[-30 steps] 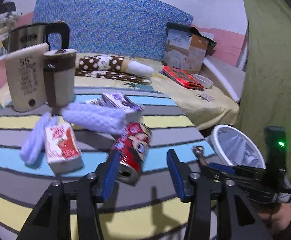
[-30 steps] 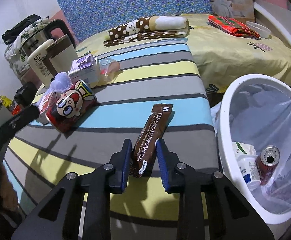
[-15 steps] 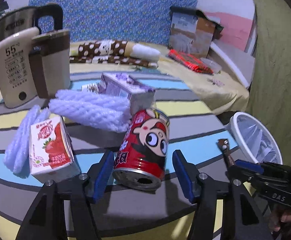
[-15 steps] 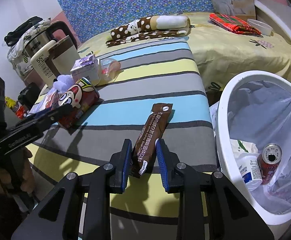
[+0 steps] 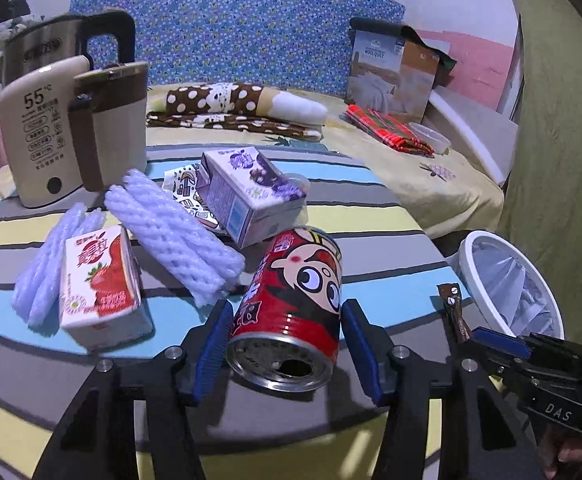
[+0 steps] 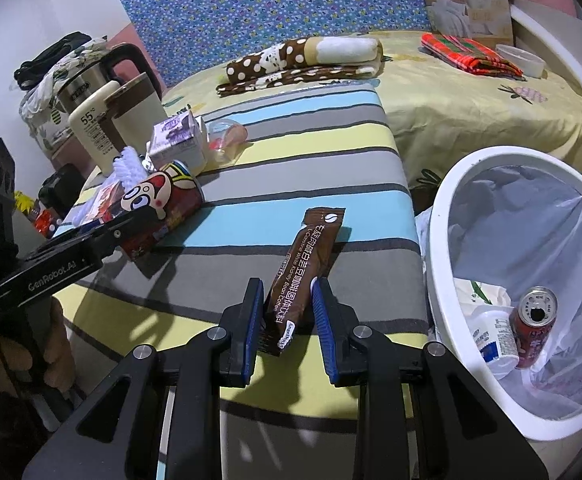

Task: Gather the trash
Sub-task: 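Grasp the chocolate bar wrapper with the right gripper while the left gripper grasps the red can, then carry wrapper and red can over the bin and open both grippers, then move both grippers back over the table toward the milk cartons, then grasp the grape milk carton with the right gripper while the left gripper grasps the strawberry carton, then carry both cartons over the bin and open both grippers to drop them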

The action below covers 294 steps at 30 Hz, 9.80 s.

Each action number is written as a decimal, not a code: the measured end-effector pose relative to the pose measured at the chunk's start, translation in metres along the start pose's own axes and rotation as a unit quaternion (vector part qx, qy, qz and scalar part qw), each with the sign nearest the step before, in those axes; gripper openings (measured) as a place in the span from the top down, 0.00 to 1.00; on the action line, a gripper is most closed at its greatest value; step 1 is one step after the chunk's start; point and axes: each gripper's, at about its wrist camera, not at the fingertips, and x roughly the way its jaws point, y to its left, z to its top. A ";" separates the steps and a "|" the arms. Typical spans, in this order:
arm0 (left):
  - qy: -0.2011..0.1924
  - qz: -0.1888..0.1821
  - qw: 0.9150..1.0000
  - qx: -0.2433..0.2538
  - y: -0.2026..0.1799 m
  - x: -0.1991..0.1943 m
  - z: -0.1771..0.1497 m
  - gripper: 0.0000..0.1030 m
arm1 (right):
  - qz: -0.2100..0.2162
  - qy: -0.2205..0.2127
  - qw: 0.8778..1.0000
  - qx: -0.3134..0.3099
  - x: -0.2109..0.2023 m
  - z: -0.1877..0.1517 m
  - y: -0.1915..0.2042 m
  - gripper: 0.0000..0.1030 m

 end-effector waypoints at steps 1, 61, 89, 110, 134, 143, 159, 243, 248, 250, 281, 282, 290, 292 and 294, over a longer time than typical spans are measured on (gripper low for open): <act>-0.004 0.000 1.000 -0.002 -0.002 -0.005 -0.002 0.46 | 0.001 -0.003 1.000 -0.001 -0.002 -0.001 0.000 0.73; -0.021 -0.152 0.981 0.121 -0.211 -0.016 0.020 0.48 | -0.083 -0.074 0.990 0.086 -0.091 -0.030 -0.104 0.74; 0.036 -0.168 0.979 0.113 -0.217 0.049 0.011 0.47 | -0.094 -0.020 0.990 0.099 -0.069 -0.031 -0.119 0.67; 0.001 -0.137 0.986 0.099 -0.190 -0.005 0.000 0.47 | -0.074 -0.061 0.992 0.080 -0.091 -0.030 -0.095 0.57; -0.028 -0.050 0.998 0.031 -0.101 -0.090 -0.041 0.47 | -0.007 -0.075 0.997 0.013 -0.089 -0.030 -0.016 0.57; -0.035 -0.017 0.999 0.007 -0.069 -0.111 -0.053 0.47 | 0.026 -0.066 0.997 -0.009 -0.079 -0.031 0.014 0.57; -0.048 0.041 0.997 -0.034 -0.009 -0.120 -0.050 0.47 | 0.054 -0.057 0.996 -0.053 -0.054 -0.013 0.054 0.57; -0.034 0.062 0.993 -0.099 0.071 -0.065 -0.037 0.43 | 0.044 -0.018 0.994 -0.100 0.016 0.023 0.076 0.46; -0.032 0.054 0.995 -0.074 0.042 -0.081 -0.047 0.43 | 0.043 -0.020 0.995 -0.087 -0.005 0.008 0.064 0.46; -0.032 0.047 0.996 -0.063 0.028 -0.089 -0.050 0.43 | 0.043 -0.021 0.995 -0.082 -0.014 0.002 0.060 0.46; -0.025 -0.071 0.996 0.044 -0.118 -0.085 -0.041 0.43 | -0.032 -0.076 0.996 0.014 -0.081 -0.025 -0.036 0.46; -0.025 -0.075 0.996 0.049 -0.124 -0.083 -0.039 0.43 | -0.036 -0.079 0.996 0.018 -0.084 -0.026 -0.041 0.46; -0.020 -0.112 0.990 0.079 -0.163 -0.062 -0.030 0.43 | -0.067 -0.081 0.993 0.053 -0.090 -0.029 -0.075 0.46; -0.017 -0.121 0.989 0.086 -0.172 -0.055 -0.028 0.43 | -0.072 -0.081 0.992 0.058 -0.092 -0.029 -0.079 0.46; -0.014 -0.130 0.987 0.094 -0.182 -0.049 -0.027 0.43 | -0.078 -0.081 0.992 0.060 -0.093 -0.030 -0.084 0.46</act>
